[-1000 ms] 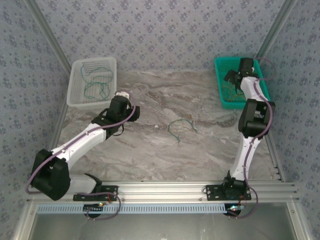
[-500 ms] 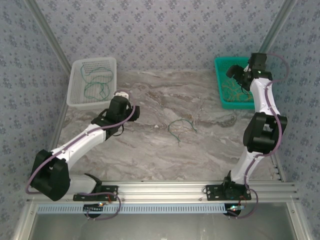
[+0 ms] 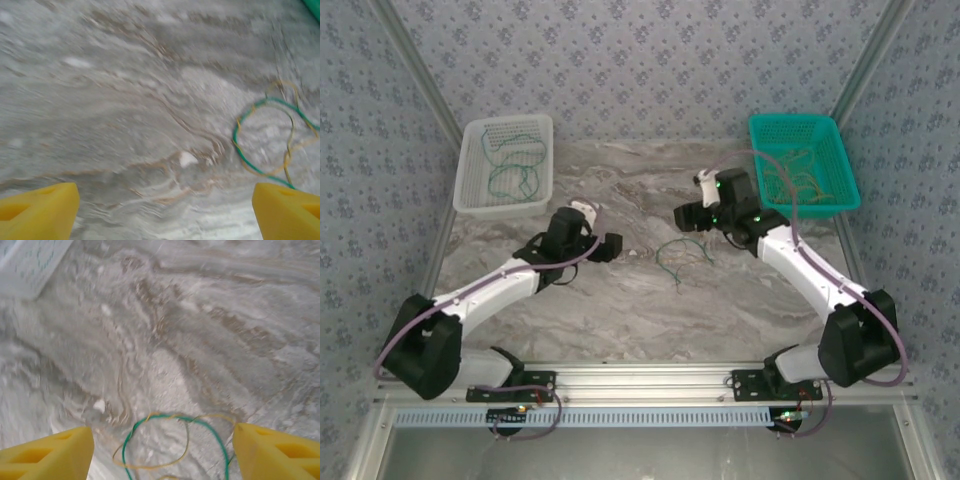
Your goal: Untangle the cables
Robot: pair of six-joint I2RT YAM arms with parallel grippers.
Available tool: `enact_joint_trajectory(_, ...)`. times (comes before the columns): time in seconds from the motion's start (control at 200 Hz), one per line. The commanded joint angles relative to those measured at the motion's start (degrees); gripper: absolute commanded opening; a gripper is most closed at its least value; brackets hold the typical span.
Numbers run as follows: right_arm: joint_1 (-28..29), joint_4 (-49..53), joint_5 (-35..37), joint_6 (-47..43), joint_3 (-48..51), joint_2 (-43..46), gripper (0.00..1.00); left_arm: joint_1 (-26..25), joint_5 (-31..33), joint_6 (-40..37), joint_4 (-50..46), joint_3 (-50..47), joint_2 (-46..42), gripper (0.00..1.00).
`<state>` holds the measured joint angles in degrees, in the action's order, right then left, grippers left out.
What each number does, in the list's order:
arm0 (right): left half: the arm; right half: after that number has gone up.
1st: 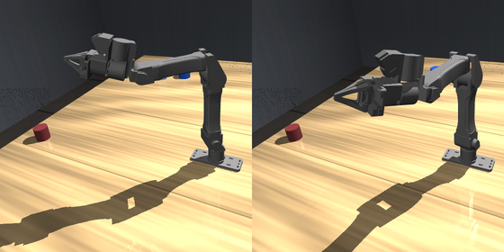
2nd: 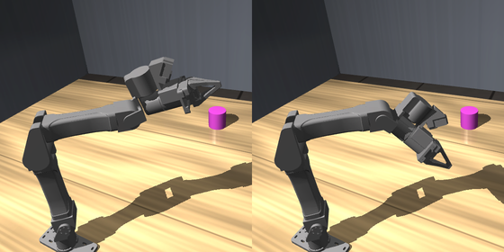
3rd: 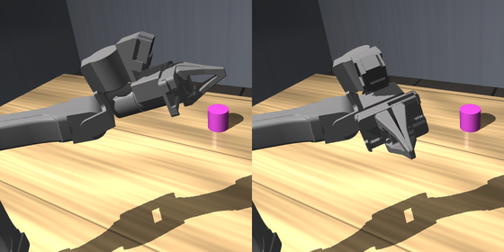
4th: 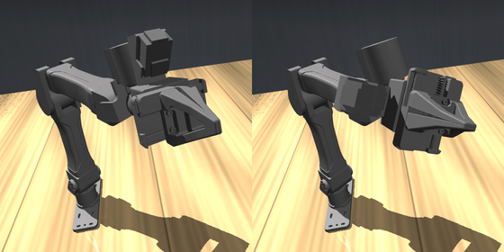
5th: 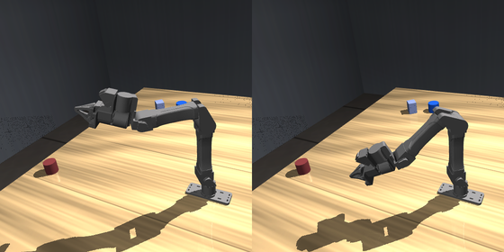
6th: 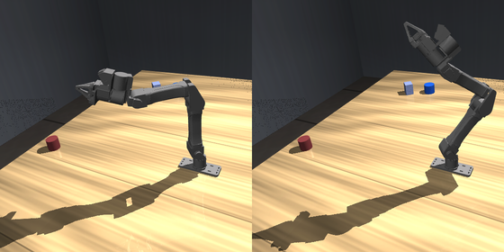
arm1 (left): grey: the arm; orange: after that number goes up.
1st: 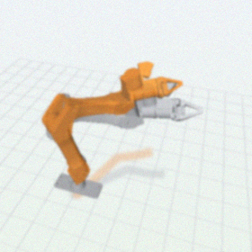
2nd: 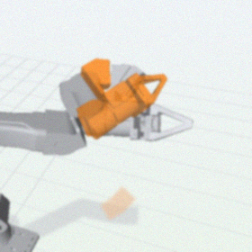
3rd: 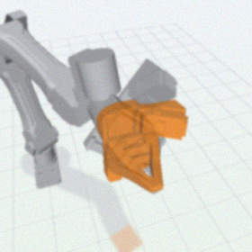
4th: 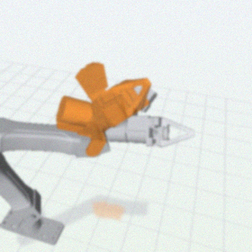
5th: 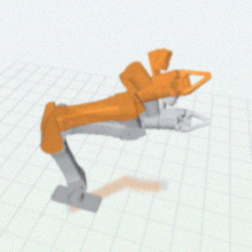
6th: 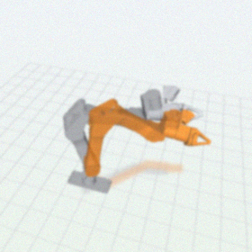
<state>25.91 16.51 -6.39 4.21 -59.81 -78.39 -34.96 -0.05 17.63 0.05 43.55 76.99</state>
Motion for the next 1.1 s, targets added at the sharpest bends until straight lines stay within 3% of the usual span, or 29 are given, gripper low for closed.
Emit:
enact_joint_trajectory(0.0, 2.69, -3.60, 7.41, -7.24, 6.73, 3.55, 0.69, -2.73, -3.01, -1.29, 0.19, 1.40, 3.35, 0.88)
enact_joint_trajectory(0.06, 1.79, -9.77, 6.42, -5.27, 12.22, 6.70, 0.61, -4.10, -3.19, -0.76, 0.71, 1.99, 5.44, 0.87)
enact_joint_trajectory(0.315, -1.39, -28.14, 8.05, 0.74, 29.13, 11.30, 0.47, -9.12, -4.86, 1.27, 1.46, 9.39, 16.46, 0.78)
enact_joint_trajectory(0.425, -1.56, -30.83, 6.57, 2.00, 30.84, 10.63, 0.47, -9.59, -4.61, 1.40, 0.19, 12.94, 20.53, 0.77)
enact_joint_trajectory(0.57, -1.66, -26.17, 10.83, 2.64, 27.62, 10.68, 0.48, -9.83, -3.70, 1.46, 0.59, 16.73, 25.50, 0.74)
enact_joint_trajectory(0.815, -3.61, -33.11, 16.05, 7.53, 34.01, 15.65, 0.52, -11.36, -2.44, 0.39, -0.05, 23.48, 34.29, 0.68)
enact_joint_trajectory(0.969, -6.04, -33.94, 15.48, 10.58, 35.15, 16.15, 0.53, -11.71, -2.25, 0.24, -0.08, 25.84, 38.28, 0.51)
enact_joint_trajectory(1.029, -6.21, -33.13, 15.55, 11.15, 34.83, 16.40, 0.54, -11.67, -0.94, 0.05, -0.07, 25.64, 39.02, 0.33)
enact_joint_trajectory(1.094, -6.30, -32.44, 15.29, 10.89, 34.59, 16.64, 0.54, -11.52, 0.25, -0.04, 0.33, 24.46, 38.42, 0.26)
